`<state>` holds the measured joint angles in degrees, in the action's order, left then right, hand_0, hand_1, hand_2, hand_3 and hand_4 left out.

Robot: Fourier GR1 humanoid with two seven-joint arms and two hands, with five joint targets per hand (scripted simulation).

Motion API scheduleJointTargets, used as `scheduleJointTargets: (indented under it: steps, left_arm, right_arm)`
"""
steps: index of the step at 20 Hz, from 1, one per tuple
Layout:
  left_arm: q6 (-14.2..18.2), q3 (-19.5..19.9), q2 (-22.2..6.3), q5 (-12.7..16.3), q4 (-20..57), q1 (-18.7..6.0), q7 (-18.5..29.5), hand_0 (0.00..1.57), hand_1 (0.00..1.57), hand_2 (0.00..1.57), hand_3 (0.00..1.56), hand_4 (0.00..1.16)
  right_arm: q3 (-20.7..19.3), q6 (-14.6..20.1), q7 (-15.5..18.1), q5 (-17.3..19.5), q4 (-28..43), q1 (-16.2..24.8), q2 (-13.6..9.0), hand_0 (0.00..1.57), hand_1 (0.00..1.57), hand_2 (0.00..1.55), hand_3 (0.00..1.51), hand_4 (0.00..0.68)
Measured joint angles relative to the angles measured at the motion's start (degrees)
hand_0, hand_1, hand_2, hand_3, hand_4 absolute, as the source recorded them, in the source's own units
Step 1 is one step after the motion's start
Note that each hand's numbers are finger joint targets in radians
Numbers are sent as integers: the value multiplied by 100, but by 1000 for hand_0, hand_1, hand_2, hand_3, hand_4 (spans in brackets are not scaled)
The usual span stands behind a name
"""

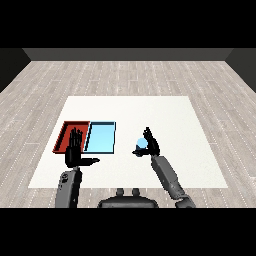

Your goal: Pick the blue can and put it in the blue box

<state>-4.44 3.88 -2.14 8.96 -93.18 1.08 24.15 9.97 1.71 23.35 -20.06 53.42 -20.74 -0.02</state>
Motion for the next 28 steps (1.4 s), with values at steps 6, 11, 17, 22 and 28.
scheduleJointTargets:
  steps: [6,11,17,22,28]
  left_arm:
    - [49,-82,61,-56,-144,126,-19,0,0,0,0,0]
    - [49,-44,52,-54,-18,36,48,0,0,0,0,0]
    - [24,-7,33,-4,35,-1,67,0,0,0,0,0]
    - [-59,86,-53,56,162,-110,102,0,0,0,0,0]
    - [-115,-44,39,22,167,36,180,0,0,0,0,0]
  right_arm:
    - [163,-16,192,-167,-366,-133,1,0,0,0,0,0]
    - [359,122,378,-395,-691,-358,1,0,0,0,0,0]
    - [470,701,326,-367,-911,-560,1,1563,1563,1481,1445,659]
    - [509,1013,33,-109,-851,-598,-22,1559,1559,1492,1442,683]
    - [625,1202,-146,106,-360,-436,-112,1512,1512,1461,1413,655]
